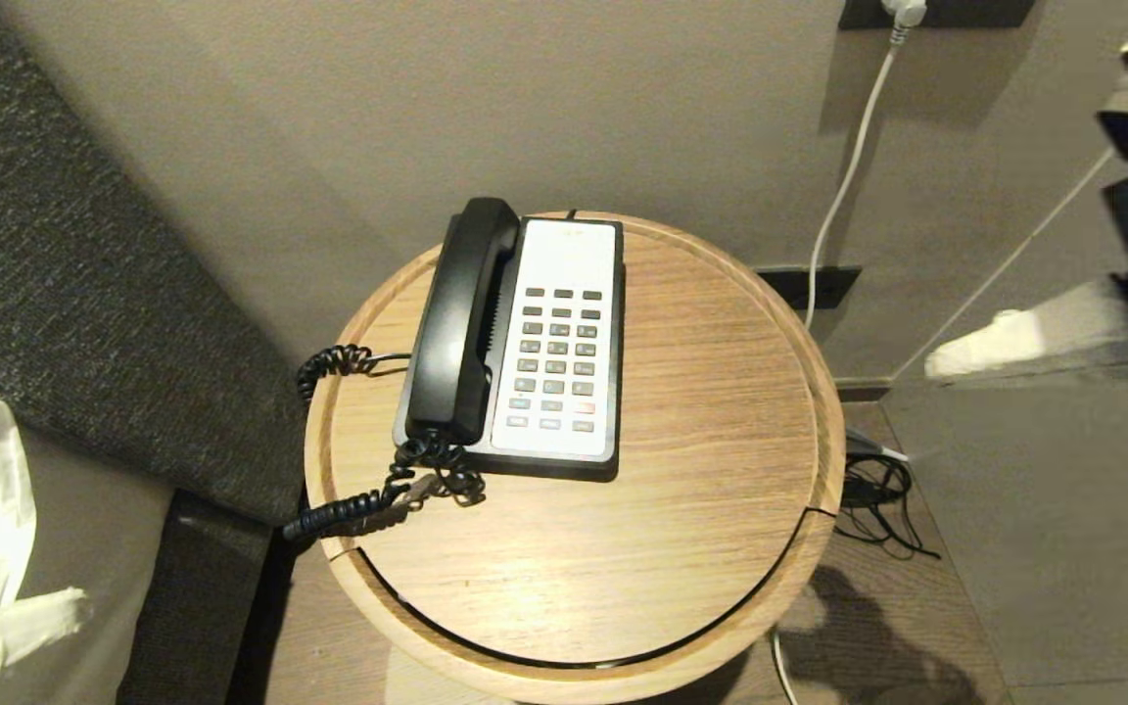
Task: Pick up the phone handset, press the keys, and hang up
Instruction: End the call using the dial pad
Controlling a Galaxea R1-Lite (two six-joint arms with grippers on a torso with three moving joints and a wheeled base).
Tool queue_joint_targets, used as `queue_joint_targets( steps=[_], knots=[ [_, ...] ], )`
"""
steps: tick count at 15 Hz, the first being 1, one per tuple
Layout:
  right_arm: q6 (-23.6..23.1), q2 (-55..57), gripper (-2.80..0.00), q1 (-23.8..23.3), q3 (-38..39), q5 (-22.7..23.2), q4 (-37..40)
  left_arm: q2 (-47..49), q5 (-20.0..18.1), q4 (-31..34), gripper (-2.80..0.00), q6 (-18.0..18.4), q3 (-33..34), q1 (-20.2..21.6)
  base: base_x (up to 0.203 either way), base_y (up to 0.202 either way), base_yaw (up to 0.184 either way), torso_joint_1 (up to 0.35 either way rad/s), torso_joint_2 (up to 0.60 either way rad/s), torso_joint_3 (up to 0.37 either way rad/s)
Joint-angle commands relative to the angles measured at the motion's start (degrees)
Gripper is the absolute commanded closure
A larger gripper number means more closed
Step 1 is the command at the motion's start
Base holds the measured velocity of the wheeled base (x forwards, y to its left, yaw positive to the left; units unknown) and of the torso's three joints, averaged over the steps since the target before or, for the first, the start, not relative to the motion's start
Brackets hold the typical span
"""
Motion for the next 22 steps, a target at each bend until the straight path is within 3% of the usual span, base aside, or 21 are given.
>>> queue_joint_targets(
  steps=[1,6,22],
  knots=[
    [0.01,12.75,0.00,7.24,-6.56,0.67,0.99,-0.76,0.15,-0.17,0.00,-0.23,1.04,0.43,0.000,0.000,0.000,0.000,0.00,0.000],
    [0.48,22.11,0.00,12.48,-14.23,1.27,0.70,-0.32,0.59,-0.25,0.00,-0.23,3.41,0.43,0.000,0.000,0.000,0.000,0.00,0.000],
    [-1.73,26.68,0.00,12.55,-14.66,0.50,-5.94,-0.15,0.59,-0.26,0.00,-0.23,4.22,0.51,0.000,0.000,0.000,0.000,0.00,0.000]
  ],
)
